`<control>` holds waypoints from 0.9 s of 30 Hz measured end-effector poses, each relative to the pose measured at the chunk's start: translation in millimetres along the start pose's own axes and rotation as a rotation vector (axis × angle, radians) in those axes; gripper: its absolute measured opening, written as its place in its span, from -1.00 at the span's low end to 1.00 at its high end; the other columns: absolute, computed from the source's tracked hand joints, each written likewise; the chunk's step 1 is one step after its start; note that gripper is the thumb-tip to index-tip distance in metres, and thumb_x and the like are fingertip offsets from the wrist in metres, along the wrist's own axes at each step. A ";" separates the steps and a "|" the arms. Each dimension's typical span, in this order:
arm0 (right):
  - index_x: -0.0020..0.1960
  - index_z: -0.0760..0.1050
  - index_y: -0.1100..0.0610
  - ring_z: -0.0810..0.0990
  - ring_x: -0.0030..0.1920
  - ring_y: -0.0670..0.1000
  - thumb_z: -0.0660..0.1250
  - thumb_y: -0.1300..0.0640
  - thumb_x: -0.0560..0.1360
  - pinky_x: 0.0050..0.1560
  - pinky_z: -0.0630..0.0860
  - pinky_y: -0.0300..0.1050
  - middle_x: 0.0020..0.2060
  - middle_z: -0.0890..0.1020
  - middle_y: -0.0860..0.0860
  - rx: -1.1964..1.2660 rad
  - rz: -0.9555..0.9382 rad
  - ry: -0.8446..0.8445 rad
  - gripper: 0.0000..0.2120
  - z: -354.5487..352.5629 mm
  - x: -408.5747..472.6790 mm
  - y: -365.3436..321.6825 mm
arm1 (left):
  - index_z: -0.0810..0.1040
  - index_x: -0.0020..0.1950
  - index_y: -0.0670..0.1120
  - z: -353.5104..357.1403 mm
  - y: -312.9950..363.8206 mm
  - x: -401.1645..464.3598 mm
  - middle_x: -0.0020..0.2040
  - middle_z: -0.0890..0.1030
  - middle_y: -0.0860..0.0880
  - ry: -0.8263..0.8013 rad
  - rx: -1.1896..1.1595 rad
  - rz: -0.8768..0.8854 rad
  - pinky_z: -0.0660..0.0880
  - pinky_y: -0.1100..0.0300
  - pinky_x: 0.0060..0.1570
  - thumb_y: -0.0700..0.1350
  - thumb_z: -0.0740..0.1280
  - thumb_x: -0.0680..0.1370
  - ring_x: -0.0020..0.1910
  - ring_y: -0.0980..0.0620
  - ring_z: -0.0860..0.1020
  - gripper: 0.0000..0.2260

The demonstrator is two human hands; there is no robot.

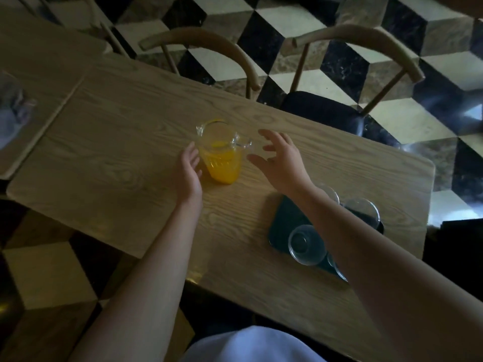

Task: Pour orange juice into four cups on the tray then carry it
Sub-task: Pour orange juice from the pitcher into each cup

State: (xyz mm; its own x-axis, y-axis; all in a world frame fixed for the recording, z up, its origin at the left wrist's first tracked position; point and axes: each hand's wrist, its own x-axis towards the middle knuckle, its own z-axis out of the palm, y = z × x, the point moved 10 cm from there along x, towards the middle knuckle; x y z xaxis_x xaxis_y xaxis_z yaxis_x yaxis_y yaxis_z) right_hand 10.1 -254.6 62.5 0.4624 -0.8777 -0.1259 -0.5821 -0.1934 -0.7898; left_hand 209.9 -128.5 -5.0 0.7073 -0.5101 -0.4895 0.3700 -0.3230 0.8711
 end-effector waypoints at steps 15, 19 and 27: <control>-0.03 0.63 -0.06 0.66 -0.18 -0.03 0.43 0.01 0.48 -0.10 0.62 0.06 -0.20 0.68 -0.07 -0.015 -0.010 0.068 -0.93 19.5 15.5 -35.9 | 0.38 0.52 0.03 12.6 21.0 18.7 0.36 0.49 0.02 -0.219 0.089 0.035 0.37 0.07 0.23 0.26 -0.17 0.67 0.34 -0.02 0.47 -0.41; -0.01 0.63 -0.04 0.68 -0.17 -0.04 0.40 0.03 0.51 -0.10 0.63 0.06 -0.18 0.70 -0.07 -0.063 -0.033 0.117 -0.92 1.0 10.5 -50.6 | 0.36 0.53 0.02 23.2 38.7 8.6 0.43 0.45 0.02 -0.271 0.109 0.074 0.39 0.01 0.31 0.30 -0.16 0.65 0.31 -0.01 0.46 -0.38; 0.01 0.60 0.04 0.55 -0.25 -0.07 0.33 0.02 0.55 -0.23 0.50 -0.06 -0.23 0.61 -0.14 -0.093 -0.180 0.403 -0.88 -92.2 -30.5 -94.4 | 0.35 0.53 -0.07 64.4 113.0 -58.6 0.47 0.46 -0.07 -0.430 0.160 0.337 0.36 0.07 0.41 0.27 -0.09 0.66 0.43 0.02 0.44 -0.39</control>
State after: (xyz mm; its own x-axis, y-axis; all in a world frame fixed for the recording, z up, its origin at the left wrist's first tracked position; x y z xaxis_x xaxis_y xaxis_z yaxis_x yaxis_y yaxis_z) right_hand -10.7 -250.0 196.3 0.2745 -0.9238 0.2669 -0.5825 -0.3806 -0.7183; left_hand 171.4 -186.4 119.6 0.4493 -0.8736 -0.1870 0.0472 -0.1858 0.9814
